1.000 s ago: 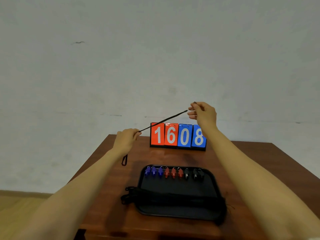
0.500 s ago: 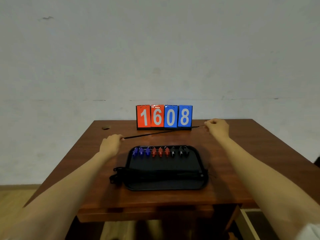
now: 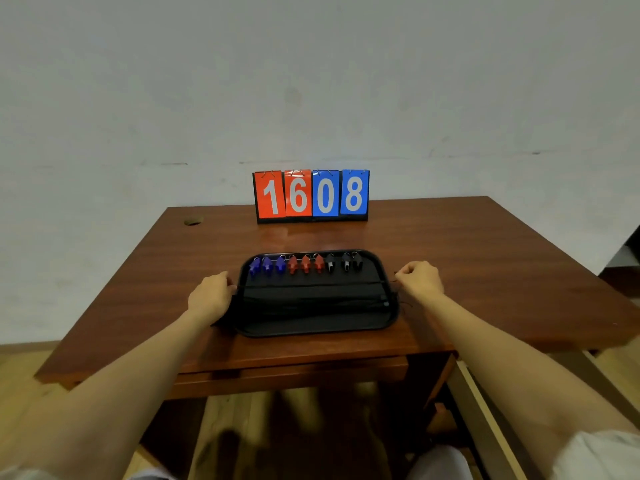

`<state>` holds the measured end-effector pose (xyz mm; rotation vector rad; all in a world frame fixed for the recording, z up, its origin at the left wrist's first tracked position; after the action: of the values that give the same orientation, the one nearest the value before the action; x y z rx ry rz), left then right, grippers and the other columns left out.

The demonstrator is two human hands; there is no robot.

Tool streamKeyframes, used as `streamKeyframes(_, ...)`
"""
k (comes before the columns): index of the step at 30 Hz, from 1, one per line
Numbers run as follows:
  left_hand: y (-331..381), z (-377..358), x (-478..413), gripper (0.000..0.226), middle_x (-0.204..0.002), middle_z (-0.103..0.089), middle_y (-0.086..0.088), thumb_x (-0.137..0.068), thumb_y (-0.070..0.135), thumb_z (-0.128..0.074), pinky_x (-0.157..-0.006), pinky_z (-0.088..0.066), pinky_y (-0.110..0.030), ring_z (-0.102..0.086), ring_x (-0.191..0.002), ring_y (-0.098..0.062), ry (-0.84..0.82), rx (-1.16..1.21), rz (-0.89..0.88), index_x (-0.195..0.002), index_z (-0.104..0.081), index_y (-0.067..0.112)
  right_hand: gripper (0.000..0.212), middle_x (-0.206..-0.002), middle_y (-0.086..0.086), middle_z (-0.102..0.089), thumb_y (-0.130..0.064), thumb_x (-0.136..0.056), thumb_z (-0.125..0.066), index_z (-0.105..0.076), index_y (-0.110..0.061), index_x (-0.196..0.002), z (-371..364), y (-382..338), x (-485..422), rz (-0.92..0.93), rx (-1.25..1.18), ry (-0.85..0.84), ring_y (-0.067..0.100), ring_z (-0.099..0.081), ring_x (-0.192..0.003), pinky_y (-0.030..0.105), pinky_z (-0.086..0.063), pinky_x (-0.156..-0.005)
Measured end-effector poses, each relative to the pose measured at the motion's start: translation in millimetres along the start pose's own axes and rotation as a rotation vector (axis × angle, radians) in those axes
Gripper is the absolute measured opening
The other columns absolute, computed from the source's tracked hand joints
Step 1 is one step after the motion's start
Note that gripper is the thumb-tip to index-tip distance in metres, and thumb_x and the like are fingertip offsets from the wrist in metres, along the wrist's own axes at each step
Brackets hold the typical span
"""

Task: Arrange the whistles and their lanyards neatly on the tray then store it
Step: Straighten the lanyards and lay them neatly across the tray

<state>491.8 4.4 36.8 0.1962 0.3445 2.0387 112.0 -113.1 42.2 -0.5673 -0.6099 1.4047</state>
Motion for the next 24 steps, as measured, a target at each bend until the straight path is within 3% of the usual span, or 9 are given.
streamKeyframes(4, -3, -11, 3, 0.019, -0.102, -0.066, -0.011, -0.096, 0.025, -0.049, -0.068, -0.046, -0.034, -0.061, -0.093, -0.031, -0.004, -0.005, 0.008, -0.100, -0.061, 0.011, 0.020, -0.085, 0.005, -0.070, -0.016, -0.087, -0.056, -0.061, -0.016, -0.067, -7, 14, 5, -0.020, 0.025, -0.023, 0.024, -0.062, -0.072, 0.032, -0.049, -0.061)
streamKeyframes(9, -6, -19, 6, 0.017, -0.100, -0.065, -0.011, -0.096, 0.021, -0.049, -0.068, -0.047, -0.035, -0.060, -0.089, -0.030, 0.002, -0.010, -0.011, -0.098, -0.063, 0.012, 0.014, -0.082, 0.005, -0.066, -0.016, -0.089, -0.055, -0.062, -0.015, -0.077, -15, 22, 8, -0.026, 0.057, -0.046, 0.021, -0.055, -0.065, 0.026, -0.040, -0.053)
streamKeyframes(17, -9, -27, 9, 0.025, -0.113, -0.057, -0.012, -0.097, 0.024, -0.048, -0.082, -0.049, -0.040, -0.057, -0.101, -0.033, 0.021, -0.027, -0.047, -0.110, -0.067, 0.013, 0.013, -0.080, 0.006, -0.063, -0.018, -0.093, -0.052, -0.061, -0.015, -0.084, -19, 28, 2, -0.029, 0.110, -0.020, 0.018, -0.050, -0.057, 0.023, -0.034, -0.046)
streamKeyframes(24, -1, -31, 15, 0.032, -0.127, -0.049, -0.007, -0.093, 0.031, -0.047, -0.106, -0.022, -0.044, -0.033, -0.124, -0.030, 0.075, -0.202, -0.041, -0.121, -0.062, 0.024, 0.011, -0.096, 0.003, -0.057, -0.029, -0.088, -0.054, -0.054, -0.020, -0.094, -21, 26, 6, 0.021, 0.031, 0.003, 0.023, -0.057, -0.077, 0.028, -0.041, -0.058)
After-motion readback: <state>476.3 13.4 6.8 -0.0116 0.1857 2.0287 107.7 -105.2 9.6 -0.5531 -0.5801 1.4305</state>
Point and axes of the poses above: each hand's wrist, its own x-axis away from the middle knuckle, its own z-axis out of the back of the hand, y = z × x, the point moved 3 cm from there along -x, towards the middle knuckle
